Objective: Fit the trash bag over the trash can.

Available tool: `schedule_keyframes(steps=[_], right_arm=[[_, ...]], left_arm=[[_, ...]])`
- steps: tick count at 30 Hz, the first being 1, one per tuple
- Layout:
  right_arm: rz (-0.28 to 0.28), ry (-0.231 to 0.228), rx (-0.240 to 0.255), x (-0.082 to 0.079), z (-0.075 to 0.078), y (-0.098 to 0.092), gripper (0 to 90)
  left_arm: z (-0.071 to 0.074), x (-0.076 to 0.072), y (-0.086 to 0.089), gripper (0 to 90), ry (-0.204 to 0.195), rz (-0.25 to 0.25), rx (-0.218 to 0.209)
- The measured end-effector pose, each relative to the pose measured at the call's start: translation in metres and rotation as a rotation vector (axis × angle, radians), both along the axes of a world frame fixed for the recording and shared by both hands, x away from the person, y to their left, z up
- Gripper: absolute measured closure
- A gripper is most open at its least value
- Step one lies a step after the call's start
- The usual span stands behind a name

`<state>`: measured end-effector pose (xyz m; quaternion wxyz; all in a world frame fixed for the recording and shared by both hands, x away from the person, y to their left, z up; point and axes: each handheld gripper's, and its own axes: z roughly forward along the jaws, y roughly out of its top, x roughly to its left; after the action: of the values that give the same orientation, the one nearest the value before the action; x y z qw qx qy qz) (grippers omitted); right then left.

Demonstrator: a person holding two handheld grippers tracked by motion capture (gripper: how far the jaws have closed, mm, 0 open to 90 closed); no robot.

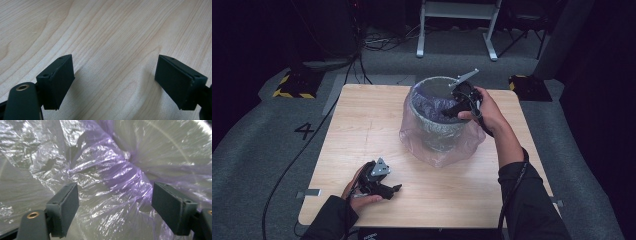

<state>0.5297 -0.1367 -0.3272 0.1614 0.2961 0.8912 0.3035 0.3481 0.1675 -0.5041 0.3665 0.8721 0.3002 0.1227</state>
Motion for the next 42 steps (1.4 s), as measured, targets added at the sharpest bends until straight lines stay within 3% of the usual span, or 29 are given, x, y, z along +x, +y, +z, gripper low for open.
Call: schedule_keyframes(steps=[6,10,24,28,35,42], right_arm=[[-0.006,-0.005,0.021,-0.003,0.000,-0.001,21.1],[-0.012,-0.031,0.047,-0.006,0.002,-0.004,20.9],[-0.052,-0.160,0.144,-0.012,0.006,-0.014,19.1],[-0.071,-0.229,0.198,-0.016,0.010,-0.018,17.1],[-0.070,-0.285,0.283,-0.023,0.010,-0.019,16.4],[-0.065,-0.329,0.316,-0.029,0.008,-0.020,16.4]], left_arm=[[0.000,0.000,0.000,15.1,0.002,-0.002,-0.001],[0.000,0.000,0.000,15.1,0.002,-0.002,-0.002],[0.000,0.000,0.000,15.0,0.001,0.000,-0.002],[0.000,0.000,0.000,15.0,0.002,0.000,-0.001],[0.000,0.000,0.000,15.0,0.000,0.002,0.001],[0.000,0.000,0.000,15.0,0.000,0.002,0.001]])
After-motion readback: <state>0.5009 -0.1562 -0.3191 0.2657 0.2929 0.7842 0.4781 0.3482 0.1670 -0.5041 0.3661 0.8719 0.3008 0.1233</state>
